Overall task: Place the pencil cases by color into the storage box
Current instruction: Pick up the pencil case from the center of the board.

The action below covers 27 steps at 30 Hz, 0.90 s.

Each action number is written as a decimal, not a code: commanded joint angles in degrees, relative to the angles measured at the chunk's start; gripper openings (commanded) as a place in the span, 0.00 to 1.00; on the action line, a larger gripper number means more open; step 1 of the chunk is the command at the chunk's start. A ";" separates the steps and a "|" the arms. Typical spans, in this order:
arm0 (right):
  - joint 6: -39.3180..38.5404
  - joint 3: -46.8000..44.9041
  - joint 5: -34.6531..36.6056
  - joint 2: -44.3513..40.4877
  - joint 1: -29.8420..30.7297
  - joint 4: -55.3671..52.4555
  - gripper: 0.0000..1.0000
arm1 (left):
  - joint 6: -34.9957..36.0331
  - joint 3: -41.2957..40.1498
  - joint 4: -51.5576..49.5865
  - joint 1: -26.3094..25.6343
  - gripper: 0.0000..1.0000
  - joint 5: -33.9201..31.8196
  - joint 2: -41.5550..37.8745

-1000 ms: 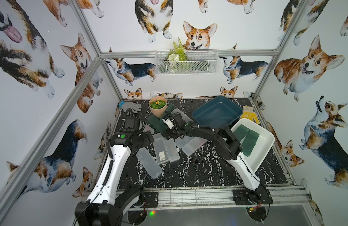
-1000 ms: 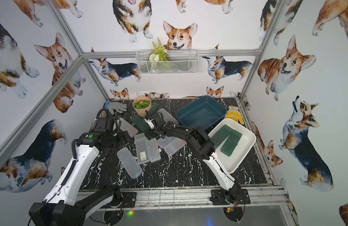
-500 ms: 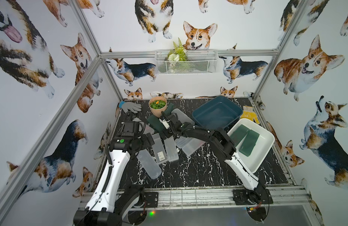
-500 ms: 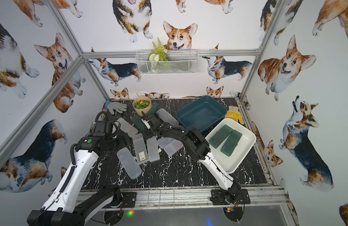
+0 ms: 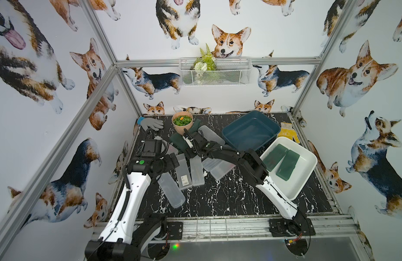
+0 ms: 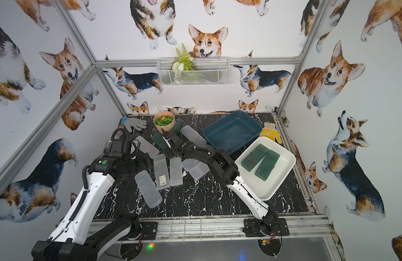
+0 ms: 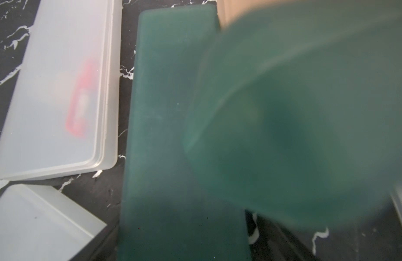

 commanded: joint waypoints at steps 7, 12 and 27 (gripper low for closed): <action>-1.01 -7.09 1.26 -4.66 0.28 0.45 0.64 | -0.17 0.88 0.23 -0.43 0.95 -0.48 -0.22; -1.39 -10.83 0.93 -8.39 0.29 2.00 0.60 | -0.19 1.41 -0.16 -0.42 0.95 -0.74 -0.63; 3.59 -19.52 -4.01 -17.48 0.81 -0.37 0.57 | -0.46 2.44 0.06 -0.44 0.95 -0.75 -1.05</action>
